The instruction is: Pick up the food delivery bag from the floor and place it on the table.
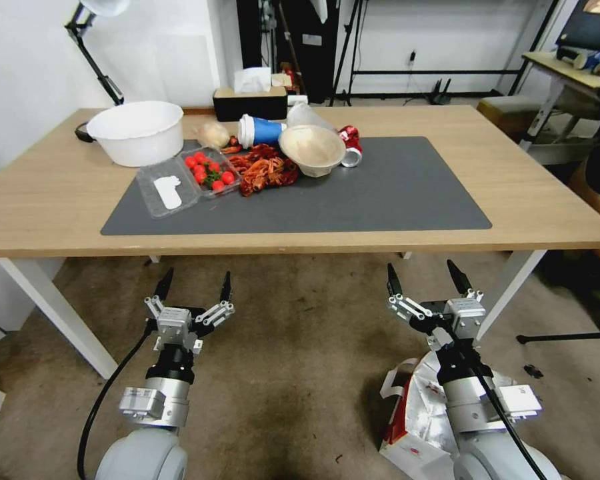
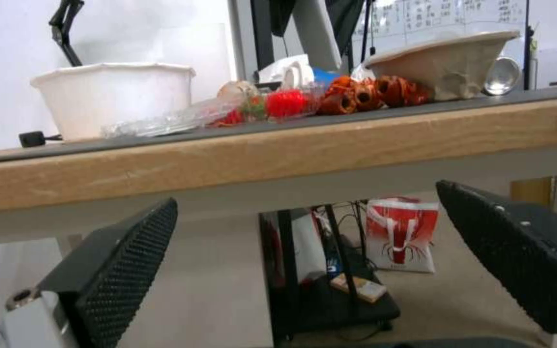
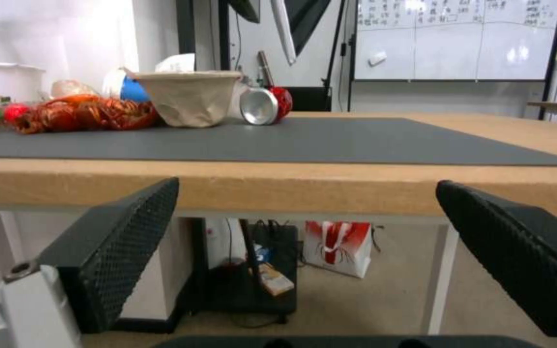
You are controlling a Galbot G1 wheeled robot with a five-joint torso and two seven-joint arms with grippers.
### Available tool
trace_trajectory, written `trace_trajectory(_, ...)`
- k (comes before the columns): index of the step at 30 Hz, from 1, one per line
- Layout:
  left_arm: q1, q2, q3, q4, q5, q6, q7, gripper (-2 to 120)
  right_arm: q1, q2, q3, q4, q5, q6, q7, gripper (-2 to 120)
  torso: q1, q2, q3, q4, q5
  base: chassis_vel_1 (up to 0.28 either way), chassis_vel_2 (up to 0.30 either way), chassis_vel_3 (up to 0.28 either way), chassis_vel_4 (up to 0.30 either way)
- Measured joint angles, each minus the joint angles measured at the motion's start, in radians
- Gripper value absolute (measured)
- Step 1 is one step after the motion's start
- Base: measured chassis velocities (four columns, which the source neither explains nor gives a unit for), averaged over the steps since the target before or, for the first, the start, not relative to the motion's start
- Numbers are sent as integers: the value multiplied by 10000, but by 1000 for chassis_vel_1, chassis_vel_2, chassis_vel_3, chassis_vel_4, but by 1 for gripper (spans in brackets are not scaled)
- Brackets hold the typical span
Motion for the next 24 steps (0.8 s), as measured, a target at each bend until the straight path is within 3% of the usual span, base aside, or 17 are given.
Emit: trace_trajectory(24,17,-8,23,-21,3,16,43,100,49,41,10,-80,18,78,3,100,-375,-967,-592,0,0,0,0,0,0)
